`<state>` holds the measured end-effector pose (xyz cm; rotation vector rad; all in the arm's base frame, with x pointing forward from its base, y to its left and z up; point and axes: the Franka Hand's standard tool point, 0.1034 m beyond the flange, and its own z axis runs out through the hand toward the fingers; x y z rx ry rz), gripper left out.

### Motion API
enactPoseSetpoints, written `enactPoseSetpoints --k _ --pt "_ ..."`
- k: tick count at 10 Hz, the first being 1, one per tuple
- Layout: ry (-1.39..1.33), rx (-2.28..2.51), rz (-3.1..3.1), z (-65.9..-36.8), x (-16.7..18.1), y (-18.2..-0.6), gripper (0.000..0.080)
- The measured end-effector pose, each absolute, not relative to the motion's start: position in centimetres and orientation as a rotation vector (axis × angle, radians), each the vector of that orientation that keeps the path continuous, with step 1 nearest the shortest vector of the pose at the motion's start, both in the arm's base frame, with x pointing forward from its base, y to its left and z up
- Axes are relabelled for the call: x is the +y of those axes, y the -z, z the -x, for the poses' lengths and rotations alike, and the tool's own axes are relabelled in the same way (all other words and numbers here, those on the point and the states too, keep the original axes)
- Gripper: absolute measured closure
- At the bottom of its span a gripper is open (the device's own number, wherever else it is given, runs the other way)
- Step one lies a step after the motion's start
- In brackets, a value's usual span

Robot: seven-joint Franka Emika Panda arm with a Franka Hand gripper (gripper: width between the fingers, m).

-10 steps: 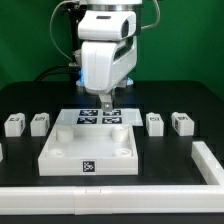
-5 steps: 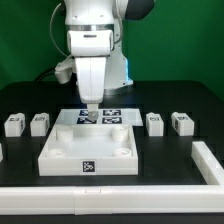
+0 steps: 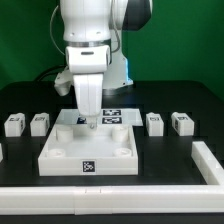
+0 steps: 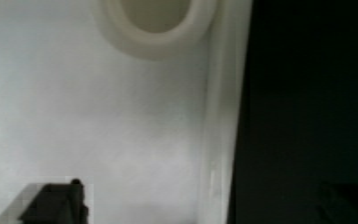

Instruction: Assemble one leg

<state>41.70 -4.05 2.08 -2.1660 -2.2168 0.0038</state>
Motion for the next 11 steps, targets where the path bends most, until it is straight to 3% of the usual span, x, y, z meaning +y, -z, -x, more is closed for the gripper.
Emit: enactPoseSetpoints --k 2,4,6,7,8,9,10,11 --pt "-0.026 -2.185 2.161 -40.68 -4.27 -0.76 0.015" --pt "-0.022 -2.171 2.184 -40.88 -4.32 -1.09 0.015" --pt "-0.026 -2.167 2.182 -40.73 -4.33 -0.91 0.0414" --pt "-0.026 -2.166 2.182 -40.72 -4.33 -0.9 0.0414" --pt "-0.027 -2.166 2.182 -40.71 -4.33 -0.88 0.0597" --pt "-0.027 -2.166 2.182 -40.7 -4.33 -0.87 0.0597" --pt "-0.022 -2.168 2.185 -40.82 -4.36 -0.94 0.074" --pt "-0.021 -2.168 2.186 -40.84 -4.36 -0.95 0.074"
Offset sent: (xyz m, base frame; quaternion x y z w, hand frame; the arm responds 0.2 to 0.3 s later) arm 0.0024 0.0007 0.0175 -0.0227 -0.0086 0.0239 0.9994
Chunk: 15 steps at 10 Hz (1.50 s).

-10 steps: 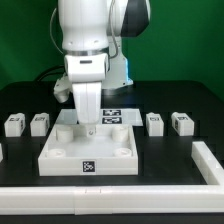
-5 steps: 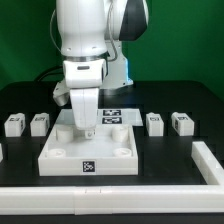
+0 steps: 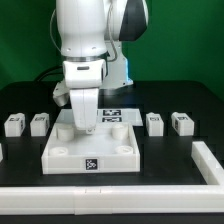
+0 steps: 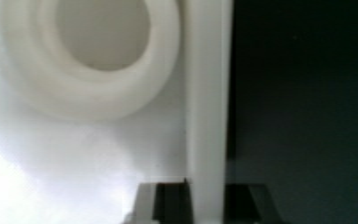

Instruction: Assemble one leg

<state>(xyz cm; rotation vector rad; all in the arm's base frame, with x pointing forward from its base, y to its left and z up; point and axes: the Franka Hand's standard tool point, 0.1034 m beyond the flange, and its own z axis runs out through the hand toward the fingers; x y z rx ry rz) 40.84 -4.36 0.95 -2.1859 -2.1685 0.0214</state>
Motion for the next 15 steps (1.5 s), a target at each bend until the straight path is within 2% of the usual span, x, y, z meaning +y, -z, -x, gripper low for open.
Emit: enactPoseSetpoints --k 4,11,13,15 --pt "-0.014 -2.166 2.195 -41.0 -4.2 -1.0 0.074" --pt "0.077 -2.217 2.152 -47.1 4.4 -0.9 0.0739" --pt "0.087 -2.181 2.18 -48.9 5.5 -1.0 0.0739" --pt "0.094 -2.168 2.196 -49.5 5.7 -1.0 0.0739"
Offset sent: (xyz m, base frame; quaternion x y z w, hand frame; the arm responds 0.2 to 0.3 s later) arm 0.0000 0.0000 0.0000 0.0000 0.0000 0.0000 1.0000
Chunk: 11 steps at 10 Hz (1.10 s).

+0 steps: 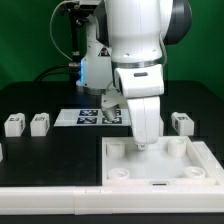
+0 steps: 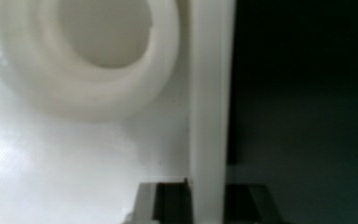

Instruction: Assemble one leg

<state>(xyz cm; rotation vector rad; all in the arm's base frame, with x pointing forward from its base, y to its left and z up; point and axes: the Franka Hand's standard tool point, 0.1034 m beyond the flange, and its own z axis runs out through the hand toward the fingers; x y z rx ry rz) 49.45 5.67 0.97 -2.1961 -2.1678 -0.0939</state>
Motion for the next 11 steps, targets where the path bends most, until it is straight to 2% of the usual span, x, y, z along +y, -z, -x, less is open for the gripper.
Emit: enactPoseSetpoints --k 1,3,4,5,6,8,11 --pt "0.093 -2.166 2.197 -49.4 5.6 -0.9 0.0646" --pt "0.093 -2.165 2.198 -49.4 5.6 -0.9 0.0373" --pt "0.092 -2.164 2.199 -49.4 5.5 -0.9 0.0373" --pt "0.093 -2.161 2.204 -49.3 5.2 -1.0 0.0211" --pt "0.091 -2.153 2.219 -48.8 4.5 -1.2 0.0169" --pt "0.092 -2.143 2.236 -48.2 4.6 -1.9 0.0153" --pt "0.111 -2.051 2.355 -47.2 5.4 -4.6 0.0151"
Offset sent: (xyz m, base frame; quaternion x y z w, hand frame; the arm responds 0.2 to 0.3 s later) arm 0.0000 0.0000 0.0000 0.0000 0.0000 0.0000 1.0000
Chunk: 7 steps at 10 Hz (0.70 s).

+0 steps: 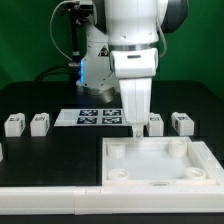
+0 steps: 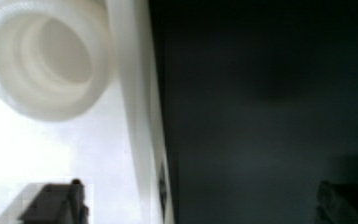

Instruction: Assemble one leg

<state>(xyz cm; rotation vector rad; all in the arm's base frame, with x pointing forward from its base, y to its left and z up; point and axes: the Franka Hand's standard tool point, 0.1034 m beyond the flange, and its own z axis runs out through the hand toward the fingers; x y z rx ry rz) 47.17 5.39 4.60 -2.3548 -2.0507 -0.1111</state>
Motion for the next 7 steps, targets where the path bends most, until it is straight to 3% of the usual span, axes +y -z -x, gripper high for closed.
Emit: enactPoseSetpoints --k 3,7 --pt "0.111 -1.971 2.42 -46.87 5.33 -4.62 0.0151" --pt "0.127 -1.279 2.825 -46.39 6.31 -4.77 0.0151"
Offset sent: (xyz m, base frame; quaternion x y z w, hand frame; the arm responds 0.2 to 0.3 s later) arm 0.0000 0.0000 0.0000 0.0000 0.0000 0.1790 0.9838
